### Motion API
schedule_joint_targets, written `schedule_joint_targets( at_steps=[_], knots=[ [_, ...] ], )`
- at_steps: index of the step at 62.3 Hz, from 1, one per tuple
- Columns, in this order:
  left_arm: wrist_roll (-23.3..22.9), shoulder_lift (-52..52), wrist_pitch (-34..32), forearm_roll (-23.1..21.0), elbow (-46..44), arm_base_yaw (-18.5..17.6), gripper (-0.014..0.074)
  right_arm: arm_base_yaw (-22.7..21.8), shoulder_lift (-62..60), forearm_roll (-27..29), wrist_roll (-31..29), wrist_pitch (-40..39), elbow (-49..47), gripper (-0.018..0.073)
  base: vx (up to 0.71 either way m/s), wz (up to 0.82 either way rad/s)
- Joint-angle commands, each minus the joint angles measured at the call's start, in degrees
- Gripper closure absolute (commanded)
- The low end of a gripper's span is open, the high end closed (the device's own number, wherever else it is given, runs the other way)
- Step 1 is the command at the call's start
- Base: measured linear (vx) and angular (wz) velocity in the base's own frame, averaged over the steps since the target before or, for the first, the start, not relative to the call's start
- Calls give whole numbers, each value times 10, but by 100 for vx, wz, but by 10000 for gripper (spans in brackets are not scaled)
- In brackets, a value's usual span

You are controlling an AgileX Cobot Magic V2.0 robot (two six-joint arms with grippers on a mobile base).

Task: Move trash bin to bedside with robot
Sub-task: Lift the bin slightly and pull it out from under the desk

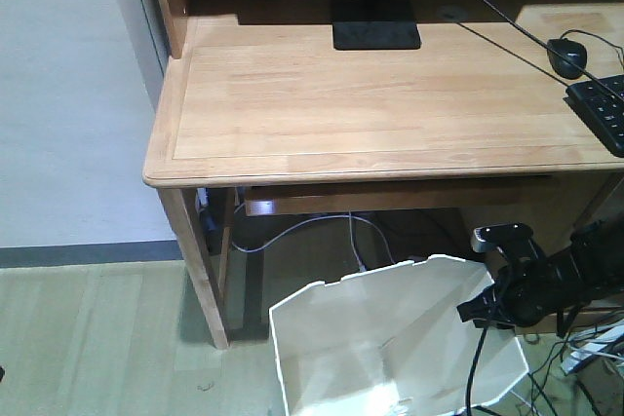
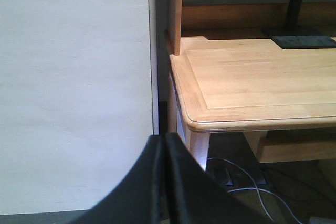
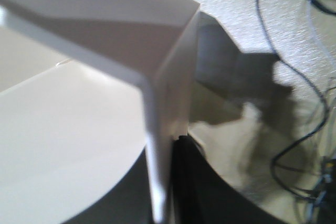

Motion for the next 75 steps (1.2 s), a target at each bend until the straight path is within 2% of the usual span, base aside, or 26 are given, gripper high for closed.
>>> schedule_joint_targets(
  at_steps=[1, 20, 75],
  knots=[
    [-3, -8, -40, -2, 11, -2, 603, -2, -41, 56, 7, 109, -3, 565, 0, 0],
    [-3, -8, -40, -2, 11, -2, 603, -1, -41, 56, 7, 153, -3, 565, 0, 0],
    [-3, -8, -40, -2, 11, -2, 603, -1, -41, 56, 7, 153, -3, 564, -2, 9]
  ],
)
